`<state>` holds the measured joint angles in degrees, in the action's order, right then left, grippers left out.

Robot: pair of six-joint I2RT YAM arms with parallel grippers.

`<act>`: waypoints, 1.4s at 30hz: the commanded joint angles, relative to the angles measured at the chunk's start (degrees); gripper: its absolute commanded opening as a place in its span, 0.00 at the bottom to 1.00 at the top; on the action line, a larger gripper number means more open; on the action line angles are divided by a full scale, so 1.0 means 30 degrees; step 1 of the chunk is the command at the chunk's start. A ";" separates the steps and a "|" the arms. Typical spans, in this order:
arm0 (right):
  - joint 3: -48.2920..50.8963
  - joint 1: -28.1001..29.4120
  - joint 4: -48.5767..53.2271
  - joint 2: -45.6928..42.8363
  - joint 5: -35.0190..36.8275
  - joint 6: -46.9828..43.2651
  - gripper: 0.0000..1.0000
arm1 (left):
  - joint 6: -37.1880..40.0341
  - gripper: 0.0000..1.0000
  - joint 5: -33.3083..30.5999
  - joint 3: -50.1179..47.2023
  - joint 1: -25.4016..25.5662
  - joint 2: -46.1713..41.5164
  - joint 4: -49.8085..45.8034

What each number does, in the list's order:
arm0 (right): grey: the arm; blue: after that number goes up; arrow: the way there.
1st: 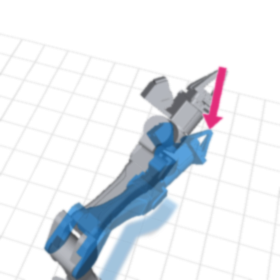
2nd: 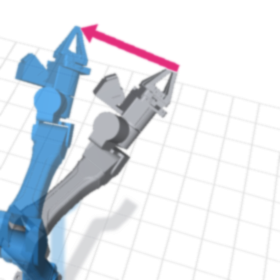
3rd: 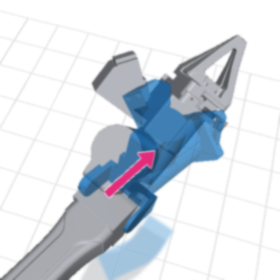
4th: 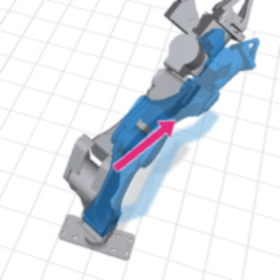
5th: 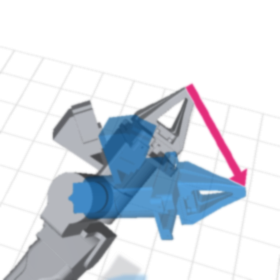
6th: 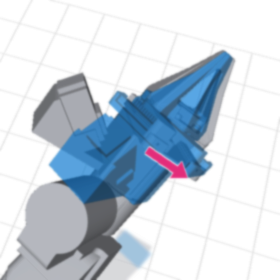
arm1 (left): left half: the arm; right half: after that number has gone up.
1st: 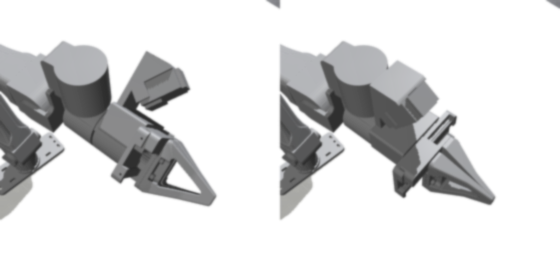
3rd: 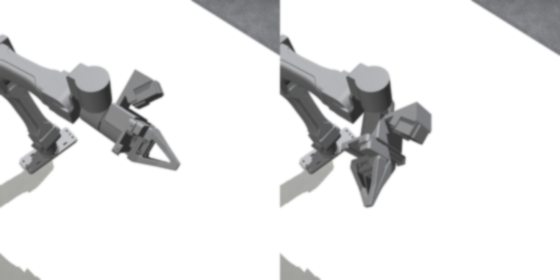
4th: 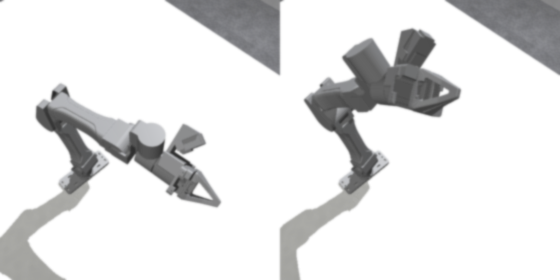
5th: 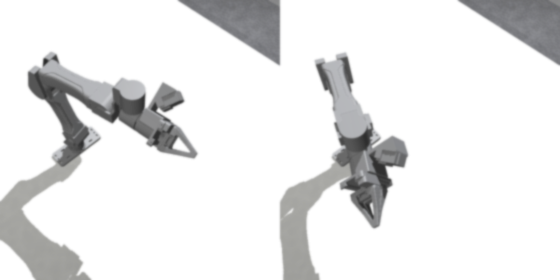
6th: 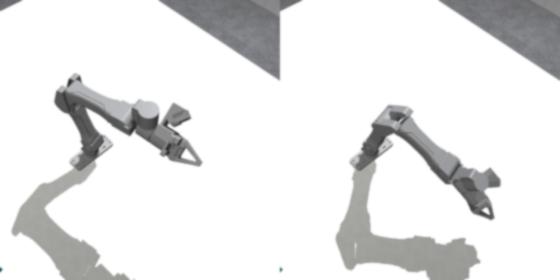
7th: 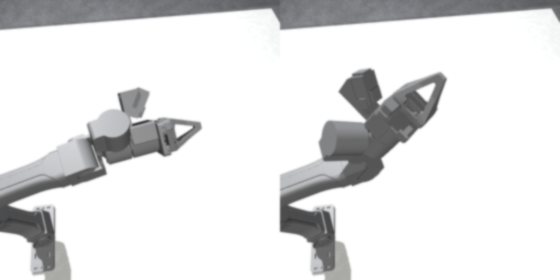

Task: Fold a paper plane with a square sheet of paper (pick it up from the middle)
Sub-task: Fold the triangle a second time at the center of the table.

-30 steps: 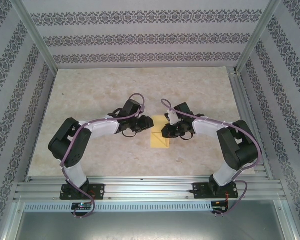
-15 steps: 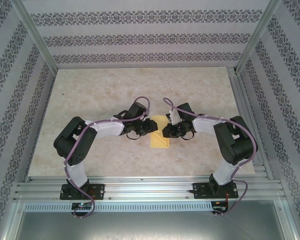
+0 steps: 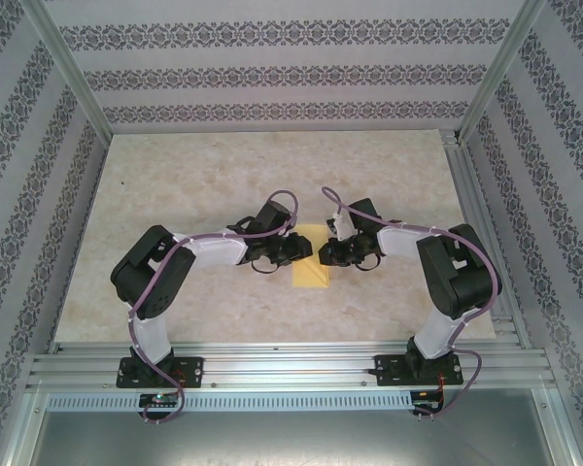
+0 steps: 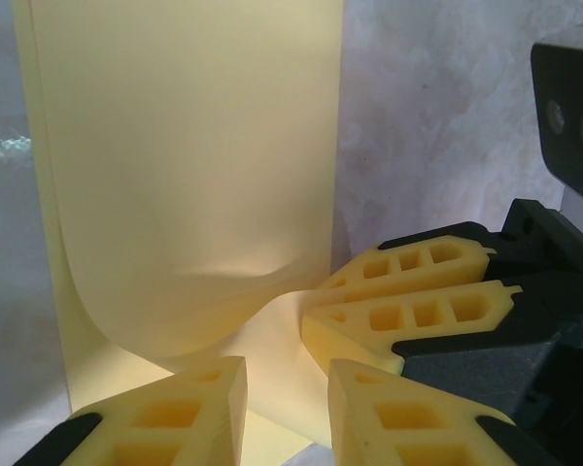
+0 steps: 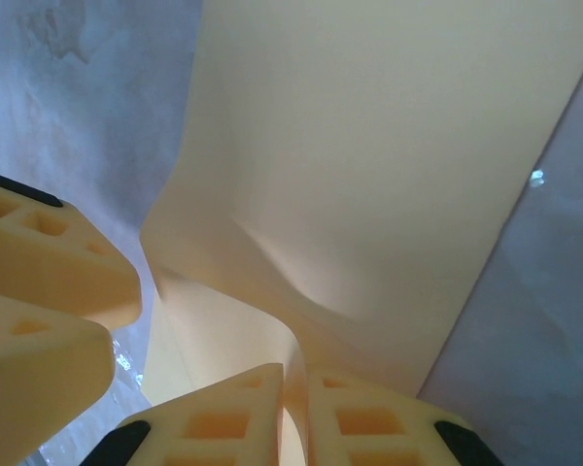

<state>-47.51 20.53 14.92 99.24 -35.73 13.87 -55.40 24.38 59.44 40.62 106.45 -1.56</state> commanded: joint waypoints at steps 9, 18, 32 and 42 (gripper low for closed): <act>-0.0113 -0.0311 -0.0278 -0.0281 -0.0920 -0.0006 0.21 | -0.0520 0.29 -0.0325 0.0363 0.0288 0.1040 0.1165; 0.0277 -0.0341 0.0098 -0.0999 -0.1565 0.0065 0.28 | -0.0527 0.29 -0.0554 0.0268 0.0280 0.1070 0.1121; 0.0166 -0.0412 0.0478 -0.0940 -0.0720 0.0065 0.09 | -0.0427 0.29 -0.0410 0.0521 0.0288 0.1068 0.0959; -0.0190 -0.0508 0.0973 -0.0448 -0.0017 -0.0286 0.06 | -0.0271 0.36 -0.0202 0.0719 0.0288 0.0608 0.1114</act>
<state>-47.00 19.38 17.37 97.34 -37.06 13.89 -56.25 23.53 59.90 40.69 109.30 -0.01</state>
